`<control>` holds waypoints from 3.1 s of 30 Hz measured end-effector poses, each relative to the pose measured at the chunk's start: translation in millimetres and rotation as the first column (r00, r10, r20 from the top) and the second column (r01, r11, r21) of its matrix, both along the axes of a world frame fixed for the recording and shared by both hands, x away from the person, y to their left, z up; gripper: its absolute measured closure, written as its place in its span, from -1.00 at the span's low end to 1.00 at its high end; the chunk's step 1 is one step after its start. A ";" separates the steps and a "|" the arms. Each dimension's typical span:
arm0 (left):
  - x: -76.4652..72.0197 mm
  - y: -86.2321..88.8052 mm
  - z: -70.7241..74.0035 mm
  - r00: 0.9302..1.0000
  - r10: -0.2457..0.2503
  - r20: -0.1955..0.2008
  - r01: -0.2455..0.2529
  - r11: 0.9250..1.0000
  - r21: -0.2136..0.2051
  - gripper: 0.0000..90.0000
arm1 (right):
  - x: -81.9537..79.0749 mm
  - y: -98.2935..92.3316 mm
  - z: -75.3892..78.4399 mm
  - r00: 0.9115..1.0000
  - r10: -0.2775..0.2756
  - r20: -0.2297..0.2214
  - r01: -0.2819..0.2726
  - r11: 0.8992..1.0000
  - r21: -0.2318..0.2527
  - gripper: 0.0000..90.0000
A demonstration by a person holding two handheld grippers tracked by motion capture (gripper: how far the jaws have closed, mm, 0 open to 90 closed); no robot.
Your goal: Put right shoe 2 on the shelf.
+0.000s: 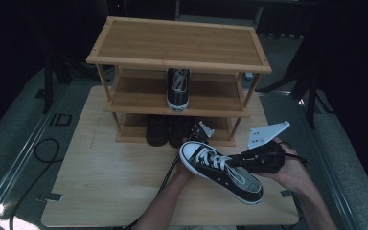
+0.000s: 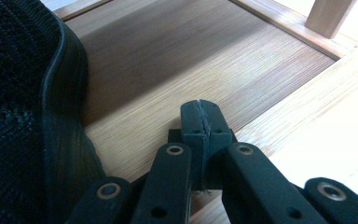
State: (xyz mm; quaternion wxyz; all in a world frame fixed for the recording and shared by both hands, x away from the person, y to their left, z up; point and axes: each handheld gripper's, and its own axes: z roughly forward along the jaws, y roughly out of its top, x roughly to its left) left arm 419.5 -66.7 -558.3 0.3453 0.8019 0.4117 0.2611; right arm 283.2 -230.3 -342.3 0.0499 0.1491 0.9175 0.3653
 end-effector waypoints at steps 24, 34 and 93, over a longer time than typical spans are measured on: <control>0.0 0.5 1.0 1.000 -0.005 -0.006 0.005 1.000 0.010 1.00 | 24.3 2.1 32.3 0.994 -0.087 0.065 0.081 0.991 0.103 0.91; 1.7 2.5 1.6 0.999 -0.032 0.002 0.032 0.999 0.033 1.00 | 30.2 -10.3 50.4 0.984 -0.151 0.096 0.133 0.977 0.167 0.91; -0.7 0.1 0.0 1.000 0.004 -0.002 -0.004 1.000 -0.009 1.00 | 123.8 39.9 22.7 0.794 -0.599 0.098 0.571 0.792 0.217 0.89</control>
